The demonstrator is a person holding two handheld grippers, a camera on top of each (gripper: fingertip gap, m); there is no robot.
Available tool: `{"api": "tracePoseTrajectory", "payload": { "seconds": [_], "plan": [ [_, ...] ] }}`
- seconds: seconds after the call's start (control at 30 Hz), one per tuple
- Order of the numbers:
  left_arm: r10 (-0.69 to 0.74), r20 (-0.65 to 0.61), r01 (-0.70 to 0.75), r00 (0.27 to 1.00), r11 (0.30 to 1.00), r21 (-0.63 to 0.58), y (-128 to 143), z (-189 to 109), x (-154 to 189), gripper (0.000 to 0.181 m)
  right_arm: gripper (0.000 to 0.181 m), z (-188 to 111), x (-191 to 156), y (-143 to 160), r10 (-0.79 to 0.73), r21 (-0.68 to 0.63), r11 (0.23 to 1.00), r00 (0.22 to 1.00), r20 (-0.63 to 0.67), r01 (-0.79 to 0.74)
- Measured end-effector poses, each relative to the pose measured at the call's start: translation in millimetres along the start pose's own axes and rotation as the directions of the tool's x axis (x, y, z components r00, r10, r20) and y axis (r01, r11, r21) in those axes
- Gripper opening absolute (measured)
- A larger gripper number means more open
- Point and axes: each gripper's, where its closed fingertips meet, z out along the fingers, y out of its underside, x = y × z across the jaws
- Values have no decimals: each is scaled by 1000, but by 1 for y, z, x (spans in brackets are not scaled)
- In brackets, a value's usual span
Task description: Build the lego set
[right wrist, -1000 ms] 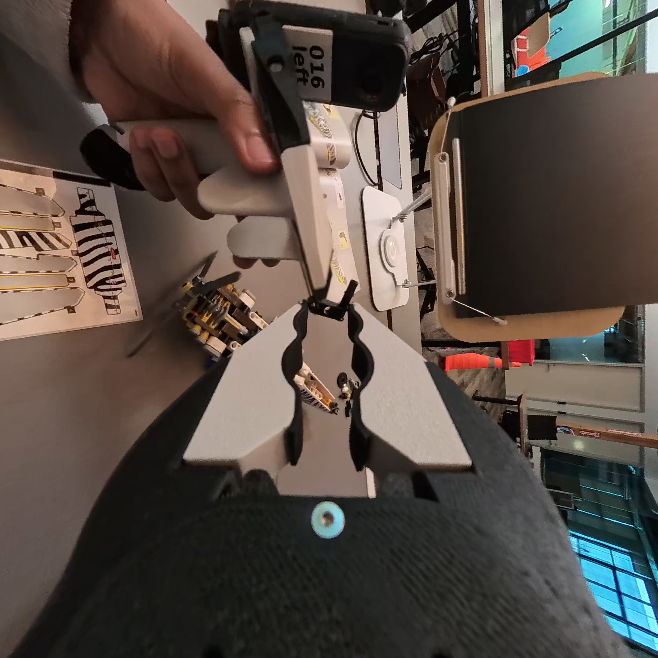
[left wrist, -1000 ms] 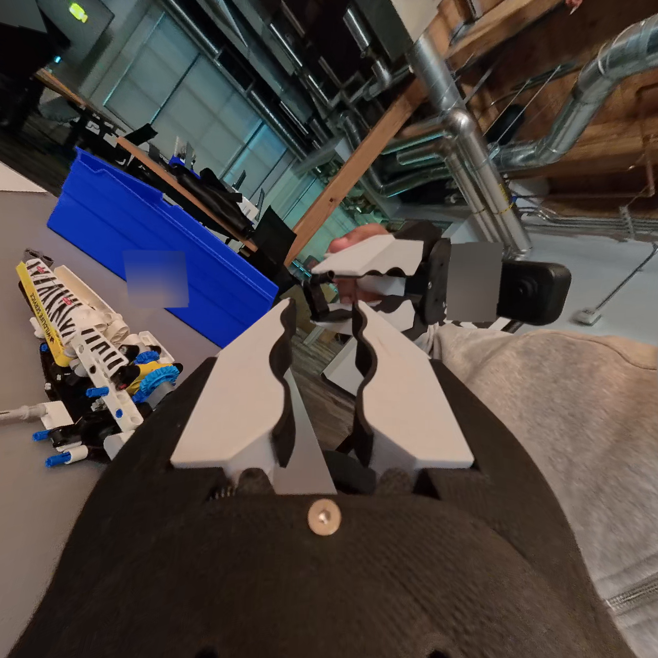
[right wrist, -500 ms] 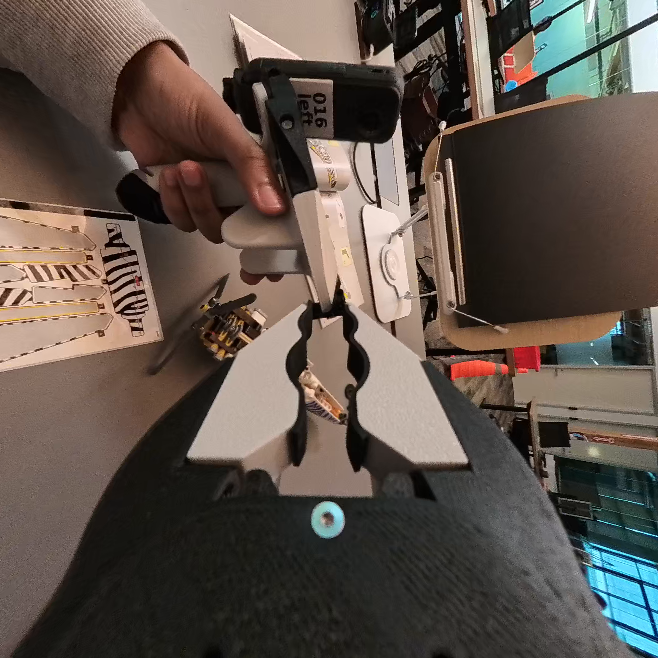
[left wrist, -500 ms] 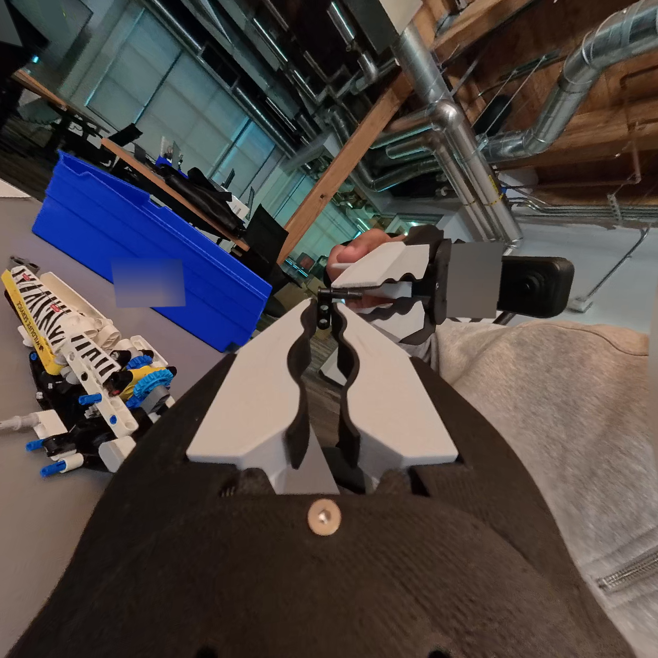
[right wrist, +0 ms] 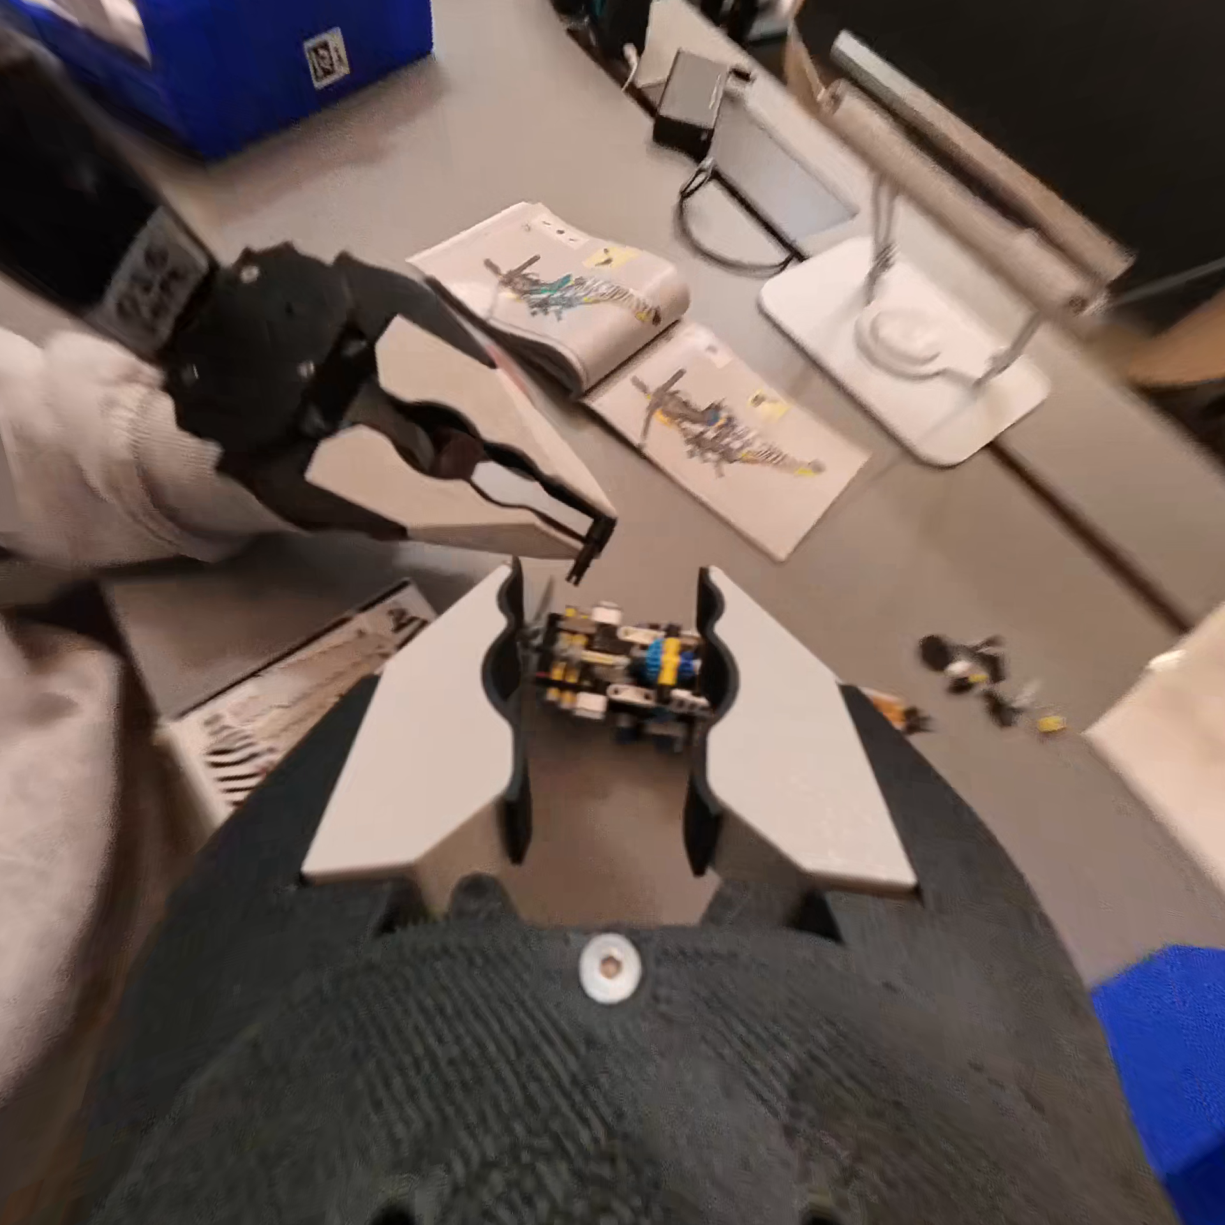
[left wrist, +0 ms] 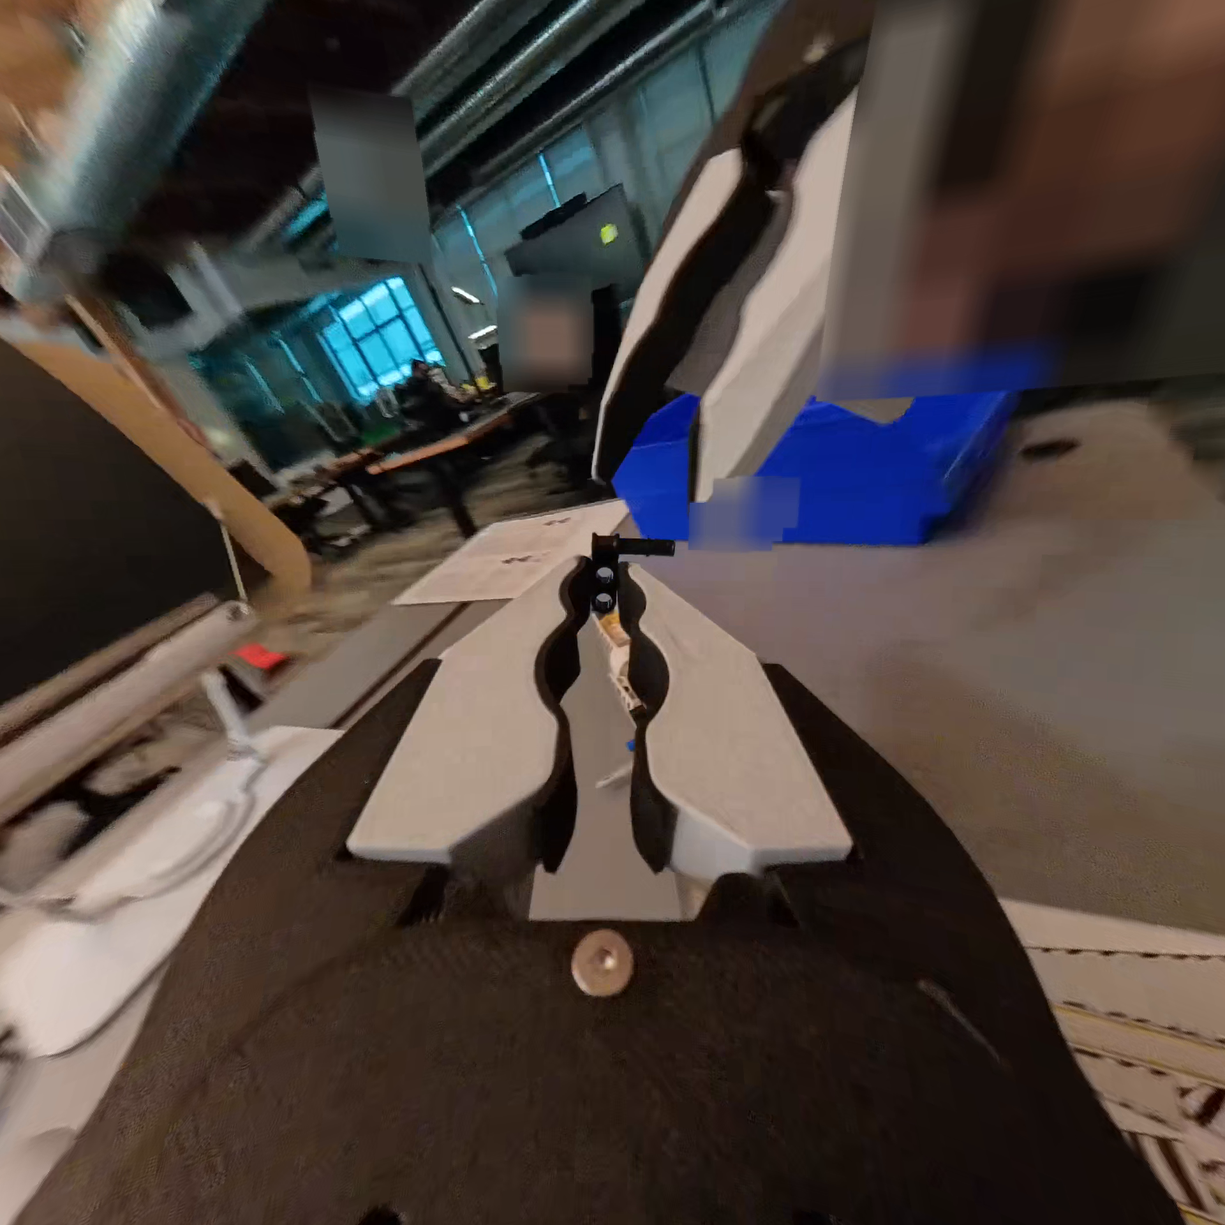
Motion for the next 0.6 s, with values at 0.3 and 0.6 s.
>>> {"api": "tracePoseTrajectory", "payload": {
  "seconds": [0.3, 0.6],
  "plan": [
    [303, 67, -298, 951, 951, -78, -2, 2, 15, 5, 21, 8, -5, 10, 120, -75, 991, 991, 66, -115],
    [434, 106, -425, 895, 900, -100, -2, 0, 14, 4, 5, 9, -10, 10, 161, -93, 984, 979, 121, -150]
  ]
}}
